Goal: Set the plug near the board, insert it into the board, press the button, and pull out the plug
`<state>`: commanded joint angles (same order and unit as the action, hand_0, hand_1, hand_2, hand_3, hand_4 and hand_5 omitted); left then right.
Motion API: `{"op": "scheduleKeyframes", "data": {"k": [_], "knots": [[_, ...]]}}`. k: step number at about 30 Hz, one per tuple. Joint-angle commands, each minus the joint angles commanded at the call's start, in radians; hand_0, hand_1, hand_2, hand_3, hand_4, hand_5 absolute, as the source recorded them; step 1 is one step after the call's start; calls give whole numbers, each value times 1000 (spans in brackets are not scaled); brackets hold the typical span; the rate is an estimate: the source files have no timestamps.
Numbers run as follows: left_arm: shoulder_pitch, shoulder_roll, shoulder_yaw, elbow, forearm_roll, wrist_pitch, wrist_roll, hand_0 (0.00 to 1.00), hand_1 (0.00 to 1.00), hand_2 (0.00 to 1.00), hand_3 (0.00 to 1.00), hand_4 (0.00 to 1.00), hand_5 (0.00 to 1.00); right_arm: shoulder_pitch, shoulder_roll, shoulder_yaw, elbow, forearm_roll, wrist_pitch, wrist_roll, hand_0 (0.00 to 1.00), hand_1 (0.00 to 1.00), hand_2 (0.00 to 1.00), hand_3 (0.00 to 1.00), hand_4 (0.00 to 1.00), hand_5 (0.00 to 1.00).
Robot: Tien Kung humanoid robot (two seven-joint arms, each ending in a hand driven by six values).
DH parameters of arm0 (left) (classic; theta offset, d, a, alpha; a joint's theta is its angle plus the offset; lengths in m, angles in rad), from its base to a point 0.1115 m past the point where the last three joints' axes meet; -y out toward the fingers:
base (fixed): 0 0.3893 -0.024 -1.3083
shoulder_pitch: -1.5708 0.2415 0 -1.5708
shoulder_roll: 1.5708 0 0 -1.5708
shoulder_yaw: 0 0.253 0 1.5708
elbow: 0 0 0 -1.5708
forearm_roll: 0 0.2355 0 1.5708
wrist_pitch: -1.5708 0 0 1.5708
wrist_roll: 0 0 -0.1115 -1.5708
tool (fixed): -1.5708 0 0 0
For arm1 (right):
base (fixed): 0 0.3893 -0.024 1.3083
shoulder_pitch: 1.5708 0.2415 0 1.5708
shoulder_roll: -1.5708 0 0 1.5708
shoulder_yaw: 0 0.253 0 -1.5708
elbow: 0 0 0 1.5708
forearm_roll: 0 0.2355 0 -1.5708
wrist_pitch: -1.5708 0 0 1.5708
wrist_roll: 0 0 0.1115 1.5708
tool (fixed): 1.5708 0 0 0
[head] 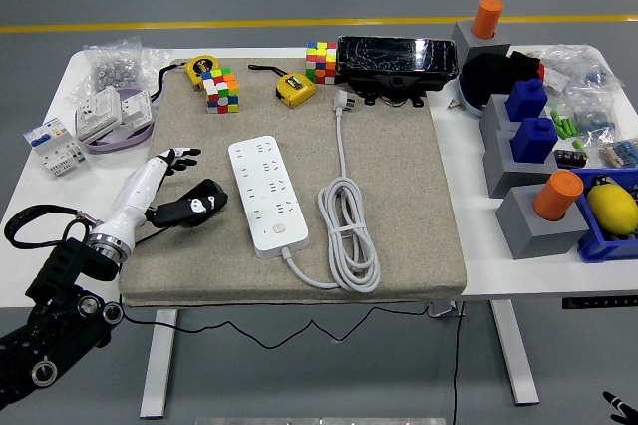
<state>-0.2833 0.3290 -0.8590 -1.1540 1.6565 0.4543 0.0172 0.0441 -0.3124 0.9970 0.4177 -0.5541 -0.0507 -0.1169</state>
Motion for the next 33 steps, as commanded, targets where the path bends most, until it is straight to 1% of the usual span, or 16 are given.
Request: {"op": "scheduleKeyframes", "data": {"k": [5,6,11,12,17,18,19,23,24,27,29,30,33], "knots": [[-10,-3,5,32,2,4,9,733,776,774,805,998,501,1,0,1,-1,0,0,-1,561,638,622,602,963,494],[-12,-3,8,41,3,4,8,721,720,725,755,998,491,1,-1,2,-1,0,-1,-1,561,638,622,603,963,494],[-19,-1,25,58,9,2,12,721,720,725,755,998,491,2,-2,1,0,0,-1,-1,561,638,622,603,963,494],[-20,-3,30,63,7,3,11,641,652,655,707,998,471,2,-2,1,-1,0,-1,-1,562,638,622,603,963,494],[-27,-13,43,80,6,9,7,641,652,655,707,998,471,2,-1,-1,0,0,-1,0,562,638,622,603,963,494],[-28,-15,45,83,9,11,6,571,581,592,674,998,447,2,-1,-1,0,0,-1,0,561,638,622,603,963,494],[-32,-18,47,88,16,15,6,571,581,592,674,998,447,3,-2,-2,0,0,-1,0,561,638,622,603,963,494],[-45,-26,57,107,55,34,32,571,581,592,674,998,447,3,-1,-1,-1,1,-2,0,561,638,622,603,963,494],[-48,-28,59,112,73,41,49,491,507,476,564,991,272,4,-2,-1,0,1,-2,1,561,638,622,602,963,494],[-56,-32,63,125,94,47,73,491,507,476,564,991,272,4,-2,-1,-1,1,-3,1,561,638,622,602,963,494],[-59,-34,65,129,100,50,77,491,507,476,564,991,272,3,-2,-1,-1,1,-2,1,561,638,622,602,963,494],[-59,-35,66,130,95,52,80,412,396,442,535,880,141,3,-2,-2,-1,1,-2,1,561,638,622,602,964,494],[-59,-37,65,125,77,54,99,412,396,442,535,880,141,3,-2,-2,-1,2,-3,2,561,638,622,602,964,494]]}}
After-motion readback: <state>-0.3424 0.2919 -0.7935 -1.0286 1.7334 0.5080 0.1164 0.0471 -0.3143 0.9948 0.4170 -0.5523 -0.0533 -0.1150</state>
